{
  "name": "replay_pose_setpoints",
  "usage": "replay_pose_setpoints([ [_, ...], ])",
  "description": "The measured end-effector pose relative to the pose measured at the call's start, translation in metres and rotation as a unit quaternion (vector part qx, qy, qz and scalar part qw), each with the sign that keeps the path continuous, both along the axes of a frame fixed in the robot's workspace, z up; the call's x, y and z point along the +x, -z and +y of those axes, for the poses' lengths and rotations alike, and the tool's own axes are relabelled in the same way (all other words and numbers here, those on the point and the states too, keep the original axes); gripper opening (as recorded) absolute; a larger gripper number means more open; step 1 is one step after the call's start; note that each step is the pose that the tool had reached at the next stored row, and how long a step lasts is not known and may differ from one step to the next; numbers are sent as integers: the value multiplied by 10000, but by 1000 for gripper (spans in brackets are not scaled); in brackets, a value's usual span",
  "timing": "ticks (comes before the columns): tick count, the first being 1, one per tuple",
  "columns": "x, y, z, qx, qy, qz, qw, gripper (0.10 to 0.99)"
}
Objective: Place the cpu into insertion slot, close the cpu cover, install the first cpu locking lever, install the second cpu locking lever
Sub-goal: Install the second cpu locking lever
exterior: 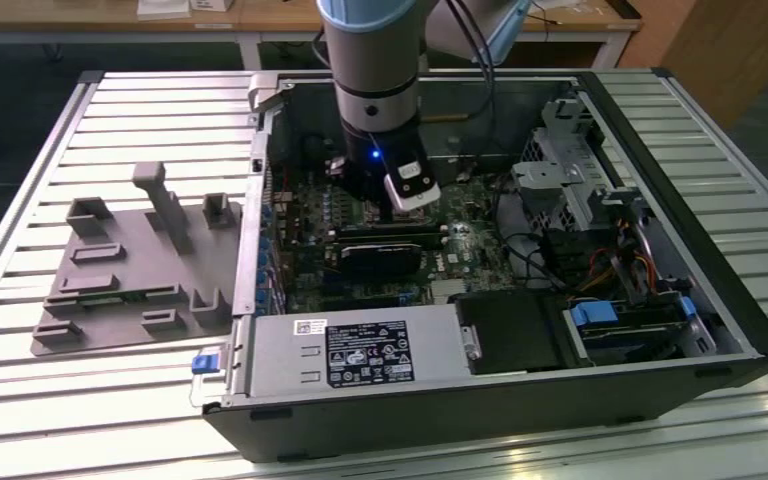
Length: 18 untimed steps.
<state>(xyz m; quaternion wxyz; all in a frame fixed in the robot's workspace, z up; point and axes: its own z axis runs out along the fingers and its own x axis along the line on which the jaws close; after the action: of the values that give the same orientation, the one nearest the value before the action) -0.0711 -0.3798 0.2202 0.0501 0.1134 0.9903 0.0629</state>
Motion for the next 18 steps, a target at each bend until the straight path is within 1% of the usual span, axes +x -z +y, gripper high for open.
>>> replay_pose_setpoints([
  [3,0,13,-47,95,0,1,10000,102],
  [5,0,21,-76,175,0,0,9998,102],
  [9,-5,37,-133,369,0,0,9993,102],
  [14,-24,53,-212,479,0,0,9989,102],
  [18,-69,78,-229,579,0,0,9983,102],
])
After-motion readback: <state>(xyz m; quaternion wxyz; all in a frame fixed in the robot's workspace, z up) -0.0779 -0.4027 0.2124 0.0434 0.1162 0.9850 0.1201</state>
